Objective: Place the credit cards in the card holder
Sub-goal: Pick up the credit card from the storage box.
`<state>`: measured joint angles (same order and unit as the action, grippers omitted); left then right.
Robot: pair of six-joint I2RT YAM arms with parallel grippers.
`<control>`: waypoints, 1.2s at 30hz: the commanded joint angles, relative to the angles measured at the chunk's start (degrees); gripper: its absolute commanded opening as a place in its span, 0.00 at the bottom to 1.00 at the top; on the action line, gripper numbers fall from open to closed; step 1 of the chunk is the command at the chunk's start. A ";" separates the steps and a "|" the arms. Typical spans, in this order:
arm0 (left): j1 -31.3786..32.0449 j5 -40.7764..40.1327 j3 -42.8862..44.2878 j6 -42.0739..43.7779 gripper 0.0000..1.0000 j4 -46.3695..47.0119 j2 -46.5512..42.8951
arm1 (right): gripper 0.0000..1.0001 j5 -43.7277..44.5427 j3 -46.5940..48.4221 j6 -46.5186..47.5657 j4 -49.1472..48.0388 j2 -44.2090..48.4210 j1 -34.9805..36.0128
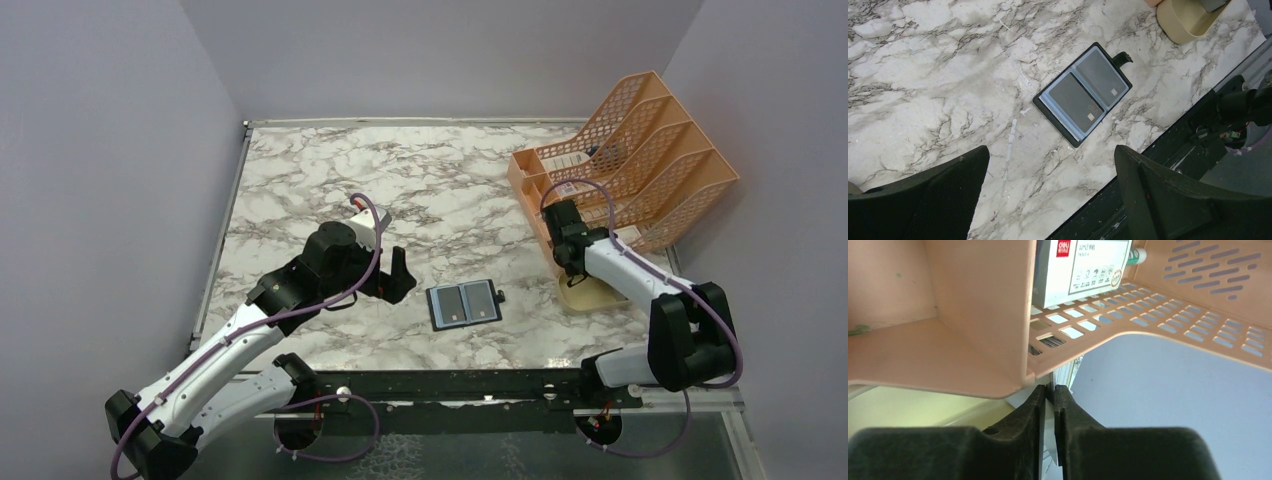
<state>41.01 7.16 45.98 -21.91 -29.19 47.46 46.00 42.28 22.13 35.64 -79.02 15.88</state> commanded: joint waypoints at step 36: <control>0.29 5.11 -4.52 -18.74 0.79 9.86 -3.46 | 0.01 -75.00 7.90 -30.88 -12.12 22.41 -0.32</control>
<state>41.01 5.65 43.55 -31.48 -26.81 44.18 -10.94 54.98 1.65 36.16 -60.25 15.46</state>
